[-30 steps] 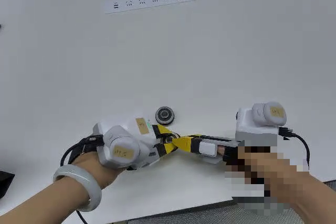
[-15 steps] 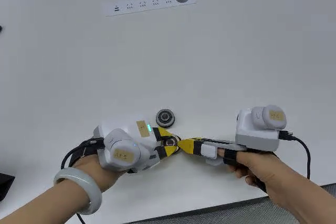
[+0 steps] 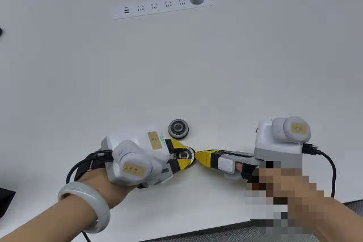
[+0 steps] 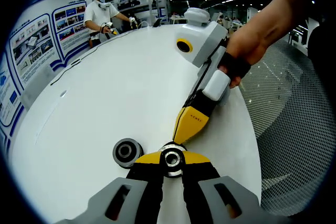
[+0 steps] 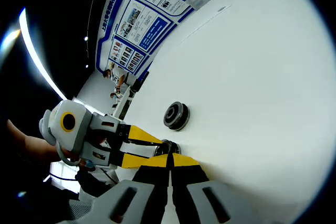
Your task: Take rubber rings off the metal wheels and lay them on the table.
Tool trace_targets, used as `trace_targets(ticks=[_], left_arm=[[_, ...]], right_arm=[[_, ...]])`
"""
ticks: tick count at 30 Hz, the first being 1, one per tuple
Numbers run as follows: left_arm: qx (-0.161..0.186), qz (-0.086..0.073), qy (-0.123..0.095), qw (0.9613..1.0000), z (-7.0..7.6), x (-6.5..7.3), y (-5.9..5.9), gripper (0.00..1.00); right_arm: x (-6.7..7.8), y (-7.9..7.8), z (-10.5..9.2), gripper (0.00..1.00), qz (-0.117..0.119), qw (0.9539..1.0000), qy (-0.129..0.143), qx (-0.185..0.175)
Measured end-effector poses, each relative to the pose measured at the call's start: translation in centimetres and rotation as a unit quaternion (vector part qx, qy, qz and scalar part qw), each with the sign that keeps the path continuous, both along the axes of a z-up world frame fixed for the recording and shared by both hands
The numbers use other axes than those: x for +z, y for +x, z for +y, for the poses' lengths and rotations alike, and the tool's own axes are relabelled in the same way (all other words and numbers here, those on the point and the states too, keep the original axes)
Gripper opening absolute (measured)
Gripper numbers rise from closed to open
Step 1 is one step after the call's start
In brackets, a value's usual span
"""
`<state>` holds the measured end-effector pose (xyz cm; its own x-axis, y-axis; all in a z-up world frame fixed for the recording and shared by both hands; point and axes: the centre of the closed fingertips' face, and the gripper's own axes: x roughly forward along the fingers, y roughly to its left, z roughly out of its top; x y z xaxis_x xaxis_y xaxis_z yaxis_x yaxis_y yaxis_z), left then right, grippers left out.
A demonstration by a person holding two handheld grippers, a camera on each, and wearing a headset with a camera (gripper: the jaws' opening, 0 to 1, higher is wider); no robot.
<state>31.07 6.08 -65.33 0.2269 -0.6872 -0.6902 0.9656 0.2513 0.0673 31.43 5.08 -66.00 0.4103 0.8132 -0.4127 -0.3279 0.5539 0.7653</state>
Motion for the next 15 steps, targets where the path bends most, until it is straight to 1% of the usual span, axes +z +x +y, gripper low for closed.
trace_targets(ticks=[3, 9, 10, 11, 12, 13, 15], left_arm=[[0.001, 0.000, 0.000, 1.0000, 0.0, 0.0, 0.0, 0.13], [0.002, 0.001, -0.001, 1.0000, 0.0, 0.0, 0.0, 0.13], [0.002, 0.001, -0.001, 1.0000, 0.0, 0.0, 0.1, 0.13], [0.002, 0.001, -0.001, 1.0000, 0.0, 0.0, 0.1, 0.13], [0.002, 0.001, -0.002, 1.0000, 0.0, 0.0, 0.1, 0.13], [0.002, 0.002, -0.001, 1.0000, 0.0, 0.0, 0.1, 0.13], [0.001, 0.002, -0.001, 1.0000, 0.0, 0.0, 0.1, 0.13]], right_arm=[[0.0, 0.1, 0.0, 0.02, -0.008, 1.0000, -0.005, 0.001], [0.3, 0.1, 0.0, 0.01, -0.011, 0.9999, -0.004, 0.004], [0.3, 0.1, 0.0, 0.01, -0.010, 0.9999, -0.002, 0.004], [1.1, 0.2, 0.5, 0.01, -0.012, 0.9997, 0.022, 0.004], [0.7, 0.1, 0.4, 0.01, -0.008, 0.9999, 0.009, 0.004], [0.7, 0.1, 0.6, 0.01, -0.017, 0.9998, 0.001, 0.010], [0.6, 0.1, 0.6, 0.01, -0.011, 0.9999, 0.004, 0.008]])
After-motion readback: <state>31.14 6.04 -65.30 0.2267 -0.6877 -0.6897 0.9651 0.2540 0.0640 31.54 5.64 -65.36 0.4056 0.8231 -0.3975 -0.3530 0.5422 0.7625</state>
